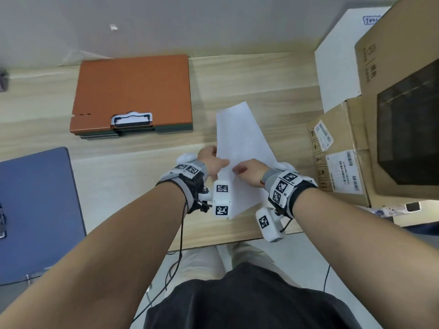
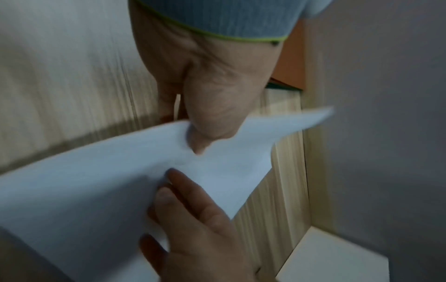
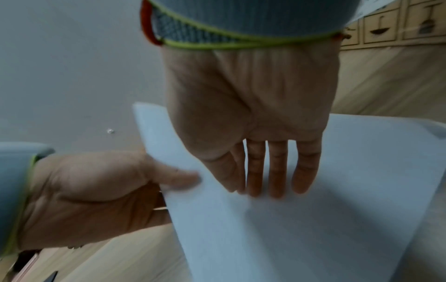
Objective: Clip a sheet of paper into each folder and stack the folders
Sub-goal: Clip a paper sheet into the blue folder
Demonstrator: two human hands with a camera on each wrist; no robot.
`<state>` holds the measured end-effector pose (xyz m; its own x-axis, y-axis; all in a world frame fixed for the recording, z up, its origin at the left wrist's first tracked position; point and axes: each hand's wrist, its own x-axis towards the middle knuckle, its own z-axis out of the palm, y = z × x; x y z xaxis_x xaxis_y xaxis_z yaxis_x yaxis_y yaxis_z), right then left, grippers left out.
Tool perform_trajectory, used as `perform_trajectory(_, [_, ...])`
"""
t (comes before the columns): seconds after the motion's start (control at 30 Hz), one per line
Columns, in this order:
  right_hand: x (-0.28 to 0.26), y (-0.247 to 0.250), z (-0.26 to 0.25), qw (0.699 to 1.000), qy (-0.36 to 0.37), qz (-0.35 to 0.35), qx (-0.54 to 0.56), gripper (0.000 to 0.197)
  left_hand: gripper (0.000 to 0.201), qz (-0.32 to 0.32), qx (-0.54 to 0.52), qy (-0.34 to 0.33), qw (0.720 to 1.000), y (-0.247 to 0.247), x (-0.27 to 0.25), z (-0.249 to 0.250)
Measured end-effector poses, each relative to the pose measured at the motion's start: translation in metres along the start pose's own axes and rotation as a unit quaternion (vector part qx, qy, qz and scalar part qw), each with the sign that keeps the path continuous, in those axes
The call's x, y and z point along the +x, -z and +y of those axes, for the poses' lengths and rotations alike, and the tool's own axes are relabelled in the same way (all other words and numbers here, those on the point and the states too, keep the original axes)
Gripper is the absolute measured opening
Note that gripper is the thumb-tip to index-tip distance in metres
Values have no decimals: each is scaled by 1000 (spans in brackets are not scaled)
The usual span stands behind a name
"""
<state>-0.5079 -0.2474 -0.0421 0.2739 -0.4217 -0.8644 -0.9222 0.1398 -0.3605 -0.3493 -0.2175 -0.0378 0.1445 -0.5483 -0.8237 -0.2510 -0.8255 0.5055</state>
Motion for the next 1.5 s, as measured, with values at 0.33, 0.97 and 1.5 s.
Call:
perform_trajectory(0.33, [-29,45,14,967,32,168,191,91,35,140,-64,-21,988,56,-63,-14])
perform_trajectory(0.97, [-25,-100,-171,988,102,71,94,21,53,351,30,157,923,255,-160,-267])
perform_trajectory(1.5, [15,-171,-226,989,61,72,116,15,115,308,136,263,904,308,-126,-379])
